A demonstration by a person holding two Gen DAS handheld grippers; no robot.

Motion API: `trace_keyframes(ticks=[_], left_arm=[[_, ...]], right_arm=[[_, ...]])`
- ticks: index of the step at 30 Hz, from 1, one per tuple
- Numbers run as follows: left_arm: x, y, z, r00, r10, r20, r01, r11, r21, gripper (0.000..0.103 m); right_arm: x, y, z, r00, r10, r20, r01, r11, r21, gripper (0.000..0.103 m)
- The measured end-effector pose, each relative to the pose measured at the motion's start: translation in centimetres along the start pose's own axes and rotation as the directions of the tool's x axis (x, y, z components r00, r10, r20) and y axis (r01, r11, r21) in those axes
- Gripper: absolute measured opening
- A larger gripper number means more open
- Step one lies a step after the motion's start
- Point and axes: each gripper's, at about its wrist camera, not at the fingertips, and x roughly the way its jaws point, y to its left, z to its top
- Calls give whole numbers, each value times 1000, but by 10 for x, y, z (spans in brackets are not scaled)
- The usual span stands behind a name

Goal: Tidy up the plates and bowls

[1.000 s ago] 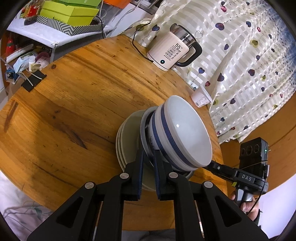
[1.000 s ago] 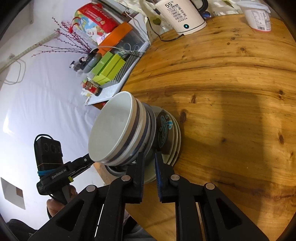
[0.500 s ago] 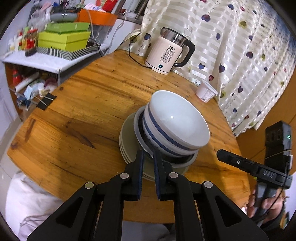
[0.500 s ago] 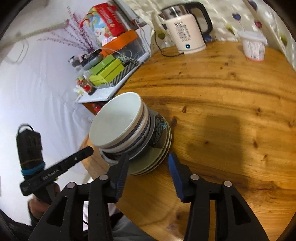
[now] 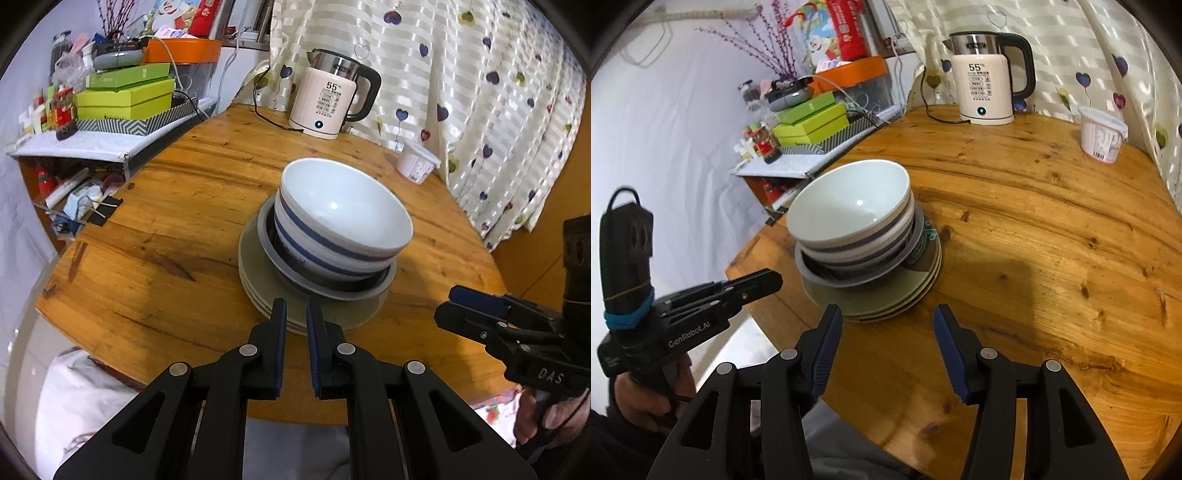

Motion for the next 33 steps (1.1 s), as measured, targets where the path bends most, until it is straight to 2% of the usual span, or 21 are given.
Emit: trace_keyframes(ticks=[4,9,11,14,23,33], left_arm=[[2,-6,-5,998,56,-8,-56,998,21,11],[5,-5,-8,998,56,-19,-55,998,13,11],[6,-7,-9,997,78,-21,-78,997,22,11],[7,-7,-9,998,64,-23,-64,998,19,11],[10,-10,-10,996,86,-23,-85,996,22,11],[12,-14,-9,992,121,-24,-121,992,39,11]], right_arm=[[2,15,-7,1000,-30,1,30,997,-65,52],[4,26,-12,998,-54,11,55,990,-126,53],[4,26,-13,998,-56,13,57,990,-129,55],[5,26,-13,998,-63,11,64,990,-129,56],[9,23,-12,998,-66,4,66,991,-120,62],[10,22,-13,998,-65,0,65,991,-117,63]])
